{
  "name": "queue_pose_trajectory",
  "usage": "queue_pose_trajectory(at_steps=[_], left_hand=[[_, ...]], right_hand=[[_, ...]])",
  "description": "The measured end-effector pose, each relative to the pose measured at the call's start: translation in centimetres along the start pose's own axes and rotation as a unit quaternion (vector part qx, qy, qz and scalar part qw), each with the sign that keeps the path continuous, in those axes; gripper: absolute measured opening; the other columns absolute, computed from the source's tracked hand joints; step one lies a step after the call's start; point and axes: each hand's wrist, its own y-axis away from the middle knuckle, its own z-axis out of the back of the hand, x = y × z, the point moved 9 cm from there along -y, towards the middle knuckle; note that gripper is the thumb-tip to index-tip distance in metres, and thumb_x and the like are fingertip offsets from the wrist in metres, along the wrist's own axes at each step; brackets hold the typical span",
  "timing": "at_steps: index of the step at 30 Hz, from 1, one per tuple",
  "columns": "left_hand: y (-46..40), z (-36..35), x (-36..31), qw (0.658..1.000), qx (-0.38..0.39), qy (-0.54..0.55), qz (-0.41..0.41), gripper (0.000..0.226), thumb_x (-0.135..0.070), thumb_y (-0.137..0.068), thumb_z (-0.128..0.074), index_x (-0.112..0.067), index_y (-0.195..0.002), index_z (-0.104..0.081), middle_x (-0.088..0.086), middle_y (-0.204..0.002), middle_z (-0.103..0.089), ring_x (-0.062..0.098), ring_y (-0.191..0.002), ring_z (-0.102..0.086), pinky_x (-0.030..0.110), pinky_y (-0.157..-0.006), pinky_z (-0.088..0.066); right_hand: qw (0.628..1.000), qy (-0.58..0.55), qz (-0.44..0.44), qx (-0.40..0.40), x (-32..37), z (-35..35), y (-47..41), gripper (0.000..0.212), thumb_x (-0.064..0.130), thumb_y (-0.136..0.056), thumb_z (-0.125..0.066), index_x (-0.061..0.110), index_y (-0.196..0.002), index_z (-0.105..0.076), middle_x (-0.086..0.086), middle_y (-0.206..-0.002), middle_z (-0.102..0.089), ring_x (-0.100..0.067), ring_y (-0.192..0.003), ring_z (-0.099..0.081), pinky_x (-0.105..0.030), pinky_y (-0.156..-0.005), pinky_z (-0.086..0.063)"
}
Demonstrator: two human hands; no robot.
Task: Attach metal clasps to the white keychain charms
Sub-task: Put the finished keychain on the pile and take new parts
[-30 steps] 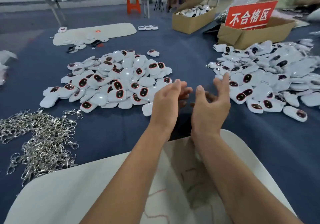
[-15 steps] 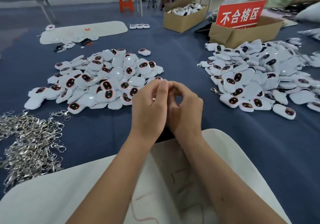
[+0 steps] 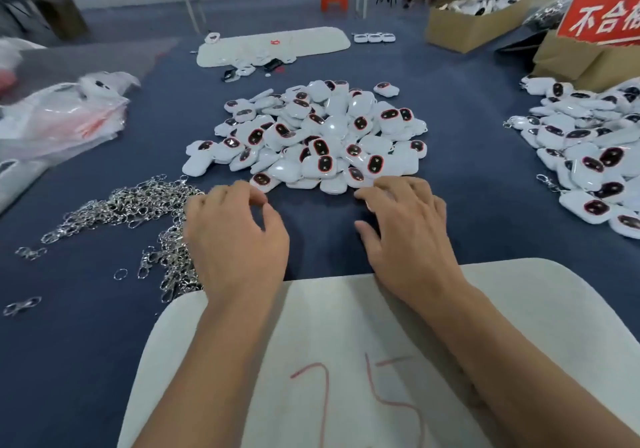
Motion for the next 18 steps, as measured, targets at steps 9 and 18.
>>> queue_pose_trajectory(at_steps=[9, 18], left_hand=[[0.1, -3.4, 0.5, 0.98, 0.114, -0.161, 0.02, 0.034, -0.031, -0.094, -0.054, -0.021, -0.125, -0.063, 0.005, -0.135, -0.055, 0.03, -0.127, -0.042, 0.045, -0.103, -0.03], [0.5, -3.9, -2.5, 0.988, 0.143, -0.003, -0.06, 0.033, -0.002, -0.09, -0.054, -0.018, -0.116, -0.067, 0.004, -0.101, -0.07, 0.029, -0.097, -0.06, 0.043, -0.088, -0.045]], right_hand=[[0.988, -0.11, 0.111, 0.015, 1.4, -1.0, 0.0, 0.046, 0.019, -0.089, -0.081, 0.014, -0.133, -0.068, -0.001, -0.124, -0.067, -0.023, -0.118, -0.053, -0.03, -0.101, -0.042], [0.988, -0.113, 0.106, -0.01, 1.1, -0.6, 0.0, 0.056, 0.03, -0.094, -0.075, 0.017, -0.145, -0.056, 0.002, -0.123, -0.06, -0.017, -0.111, -0.05, -0.027, -0.094, -0.039]])
